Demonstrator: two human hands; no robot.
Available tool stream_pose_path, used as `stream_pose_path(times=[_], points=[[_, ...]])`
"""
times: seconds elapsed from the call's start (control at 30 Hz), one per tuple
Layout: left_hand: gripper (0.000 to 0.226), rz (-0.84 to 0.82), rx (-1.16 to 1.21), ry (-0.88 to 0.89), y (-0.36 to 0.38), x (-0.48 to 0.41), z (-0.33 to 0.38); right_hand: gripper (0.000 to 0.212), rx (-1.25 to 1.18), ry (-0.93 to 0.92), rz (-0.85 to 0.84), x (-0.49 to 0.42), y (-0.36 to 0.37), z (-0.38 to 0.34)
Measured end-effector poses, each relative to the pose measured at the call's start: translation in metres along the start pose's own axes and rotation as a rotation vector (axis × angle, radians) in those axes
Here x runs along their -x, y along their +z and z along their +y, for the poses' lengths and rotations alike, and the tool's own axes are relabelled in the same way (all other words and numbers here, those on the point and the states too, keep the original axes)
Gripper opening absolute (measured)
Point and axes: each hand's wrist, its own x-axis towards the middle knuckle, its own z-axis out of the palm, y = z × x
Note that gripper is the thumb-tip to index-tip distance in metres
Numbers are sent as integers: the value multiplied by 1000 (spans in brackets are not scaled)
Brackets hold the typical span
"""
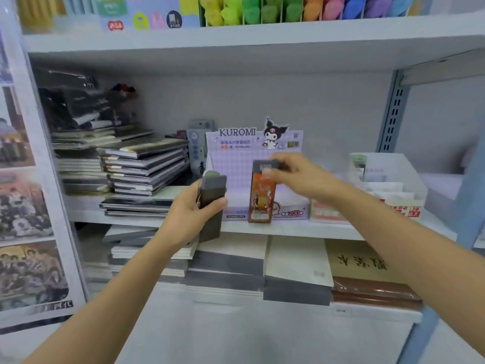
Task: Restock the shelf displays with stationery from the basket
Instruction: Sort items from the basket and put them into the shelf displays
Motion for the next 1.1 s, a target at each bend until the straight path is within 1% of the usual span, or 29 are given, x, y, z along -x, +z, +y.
stream_pose_path(times=[0.1,0.17,0.23,0.33,0.4,0.57,0.67,0.8,0.87,0.97,1.1], points=[[22,119,171,-42,-11,-3,1,9,-290,-108,190,-25,-5,-21],[24,163,187,-74,-17,-4,0,10,-360,-142,286,-41,0,-28],[26,165,205,-97,-20,-2,-2,12,-343,-119,318,-55,12,-25],[19,143,242,-104,-22,1,-8,16,-209,-88,302,-65,31,-15],[19,132,250,-112,-22,1,-10,17,-121,-96,294,-66,41,-7],[17,73,150,-93,-20,-1,-12,18,26,-129,239,-69,51,0],[20,46,141,-104,-20,-2,-13,16,145,-161,149,-75,44,-4],[24,27,151,-103,-17,-4,-10,17,236,-171,104,-82,46,-8],[25,26,150,-104,-17,-4,-11,15,226,-178,101,-83,51,-8],[23,29,141,-96,-18,-5,-13,17,129,-171,95,-84,50,-6],[27,77,147,-106,-16,-5,-13,16,161,-199,97,-85,57,-3]])
